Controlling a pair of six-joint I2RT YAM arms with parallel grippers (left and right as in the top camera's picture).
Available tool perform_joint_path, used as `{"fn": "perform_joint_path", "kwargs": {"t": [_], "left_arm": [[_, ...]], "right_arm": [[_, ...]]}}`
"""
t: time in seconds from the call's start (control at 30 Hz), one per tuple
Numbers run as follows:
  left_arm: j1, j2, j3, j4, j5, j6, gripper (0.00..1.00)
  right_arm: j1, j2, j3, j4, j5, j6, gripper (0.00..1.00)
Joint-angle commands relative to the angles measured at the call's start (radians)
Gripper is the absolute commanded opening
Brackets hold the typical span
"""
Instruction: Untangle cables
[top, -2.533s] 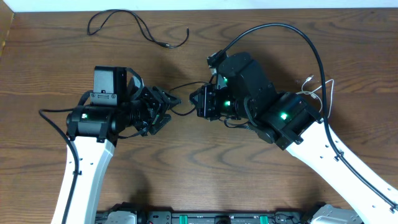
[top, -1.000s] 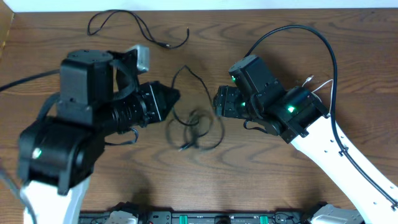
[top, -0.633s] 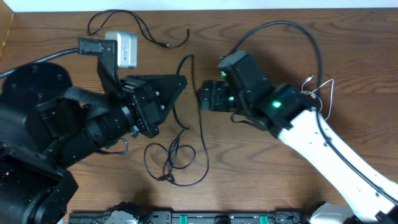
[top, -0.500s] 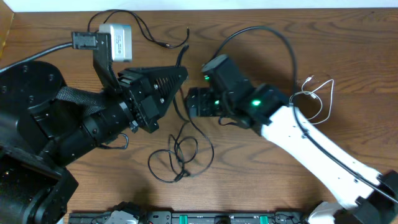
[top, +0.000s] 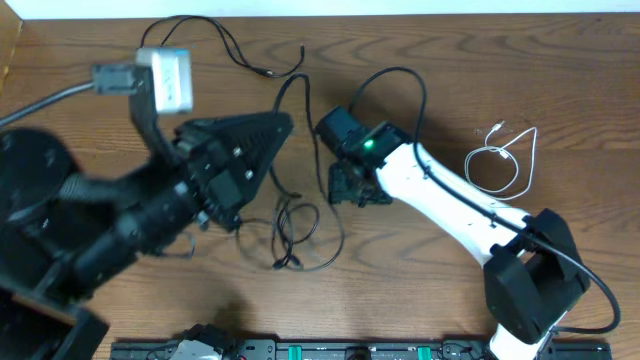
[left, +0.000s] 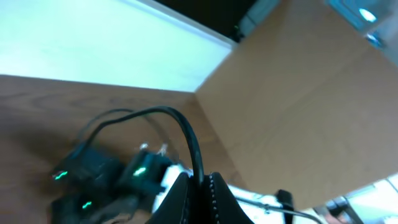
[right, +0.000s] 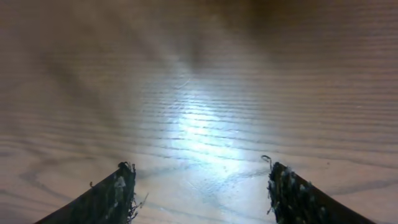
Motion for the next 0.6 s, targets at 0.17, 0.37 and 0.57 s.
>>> {"fn": "perform_joint_path", "kwargs": {"t": [0.17,0.37,0.57], "left_arm": [[0.000,0.027,0.021,-0.073,-0.258,-0.001,0.07],[0.000,0.061,0.021,-0.041,-0.210,-0.005,0.08],[0.000,0.063,0.021,0.032,-0.196,-0.044,0.07]], "right_arm": [[-0.071,-0.374,0.009,0.011,-0.091,-0.085,0.79],[-0.024,-0.479,0.009,0.010,-0.091,-0.085,0.91],[0.050,-0.436,0.008,0.048,-0.091,-0.023,0.93]]}}
